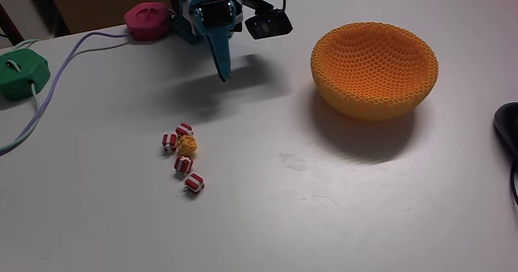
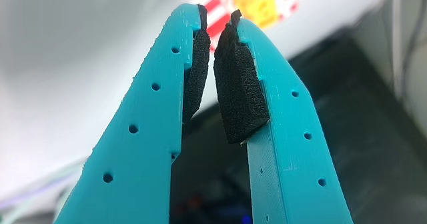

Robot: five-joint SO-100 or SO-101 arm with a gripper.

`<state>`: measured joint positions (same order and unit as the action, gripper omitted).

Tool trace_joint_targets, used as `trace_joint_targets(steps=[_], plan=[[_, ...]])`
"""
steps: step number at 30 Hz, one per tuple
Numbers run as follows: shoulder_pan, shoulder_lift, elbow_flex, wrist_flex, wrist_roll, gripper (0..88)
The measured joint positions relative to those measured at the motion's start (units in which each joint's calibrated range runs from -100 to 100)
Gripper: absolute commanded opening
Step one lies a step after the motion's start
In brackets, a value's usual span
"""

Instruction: Place cube pieces into the yellow basket

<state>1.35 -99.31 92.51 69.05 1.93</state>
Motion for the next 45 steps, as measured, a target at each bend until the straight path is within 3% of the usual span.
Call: trace_joint_targets(steps=[2,5,11,15,20,26,30,33,35,45], plan=[[0.0,0.6,0.0,-0.6,-0.3,0.0],[6.8,8.0,-0.1,-4.0,-5.3,0.0],[7.8,11.3,-0.2,-4.7,-8.1,0.0],[8.3,19.1,-5.5,-8.8,-12.4,3.3],[7.5,44.9,-24.0,-22.6,-24.6,30.5],[6.7,70.2,-33.3,-46.1,-42.0,40.3],[6.7,77.7,-21.3,-71.7,-50.1,46.5],[9.3,82.0,-6.5,-99.1,-52.3,46.8],[10.5,82.5,-5.1,-108.4,-53.2,47.0],[14.5,82.4,-7.1,-103.5,-53.3,45.2]])
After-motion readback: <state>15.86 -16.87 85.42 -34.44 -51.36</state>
